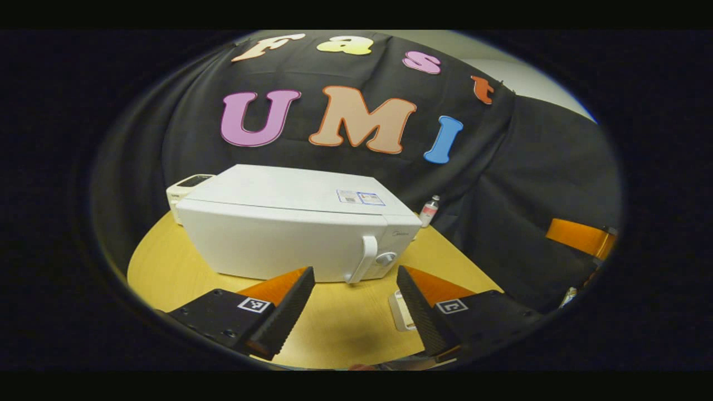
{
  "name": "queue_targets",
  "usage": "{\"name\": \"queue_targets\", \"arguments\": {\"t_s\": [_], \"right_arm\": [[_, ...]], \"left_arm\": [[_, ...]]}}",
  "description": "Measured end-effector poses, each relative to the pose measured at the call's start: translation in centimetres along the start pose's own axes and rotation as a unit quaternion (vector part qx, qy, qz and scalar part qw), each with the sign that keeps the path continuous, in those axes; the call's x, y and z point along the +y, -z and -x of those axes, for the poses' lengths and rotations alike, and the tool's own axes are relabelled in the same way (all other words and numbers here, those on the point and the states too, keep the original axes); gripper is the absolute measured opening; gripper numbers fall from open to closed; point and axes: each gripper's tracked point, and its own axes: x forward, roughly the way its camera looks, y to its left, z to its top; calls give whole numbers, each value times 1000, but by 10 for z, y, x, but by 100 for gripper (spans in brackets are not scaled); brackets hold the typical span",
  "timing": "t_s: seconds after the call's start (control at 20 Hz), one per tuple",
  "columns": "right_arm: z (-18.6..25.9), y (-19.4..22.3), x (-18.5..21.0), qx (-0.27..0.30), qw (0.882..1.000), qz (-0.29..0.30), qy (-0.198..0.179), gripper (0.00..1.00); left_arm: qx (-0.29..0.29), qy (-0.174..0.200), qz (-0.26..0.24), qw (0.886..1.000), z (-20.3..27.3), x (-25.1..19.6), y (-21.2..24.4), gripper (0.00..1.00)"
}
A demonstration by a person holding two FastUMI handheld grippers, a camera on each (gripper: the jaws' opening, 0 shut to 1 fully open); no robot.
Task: Open the microwave oven with the left hand, put the food in, and close the microwave oven.
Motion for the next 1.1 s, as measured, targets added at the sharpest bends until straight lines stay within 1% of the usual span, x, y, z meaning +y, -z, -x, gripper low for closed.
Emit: {"name": "queue_targets", "arguments": {"t_s": [0.05,0.15,0.2,0.25,0.4,0.5,0.55,0.6,0.65,0.7,0.8,0.95,1.1], "right_arm": [[1,0,-3,0,1000,2,3,92],[1,-2,-8,-2,1000,6,8,92],[1,-1,-10,-2,1000,7,11,92],[0,0,-12,-1,1000,6,14,92],[1,2,-26,3,1000,6,24,92],[0,2,-34,5,999,8,31,92],[-1,2,-38,7,999,9,33,92],[-2,4,-41,10,999,9,34,92],[-3,4,-43,12,999,10,33,92],[-4,4,-44,14,999,12,32,92],[-6,6,-44,17,999,18,27,92],[-9,6,-44,21,999,20,17,92],[-12,10,-48,27,999,23,8,92]], "left_arm": [[7,3,2,1000,-8,-1,4,92],[24,0,-2,1000,-25,-1,19,92],[34,-3,-4,999,-33,1,26,88],[38,-2,-7,999,-40,0,31,87],[44,-2,-10,999,-64,1,40,87],[42,-3,-23,999,-77,1,46,87],[44,-4,-31,999,-83,0,49,82],[49,-6,-37,998,-90,0,53,87],[50,-11,-38,998,-96,0,55,87],[48,-22,-36,998,-106,2,57,83],[50,-40,-31,997,-119,5,63,82],[59,-49,-20,997,-136,5,73,82],[62,-61,-14,996,-149,7,78,71]]}}
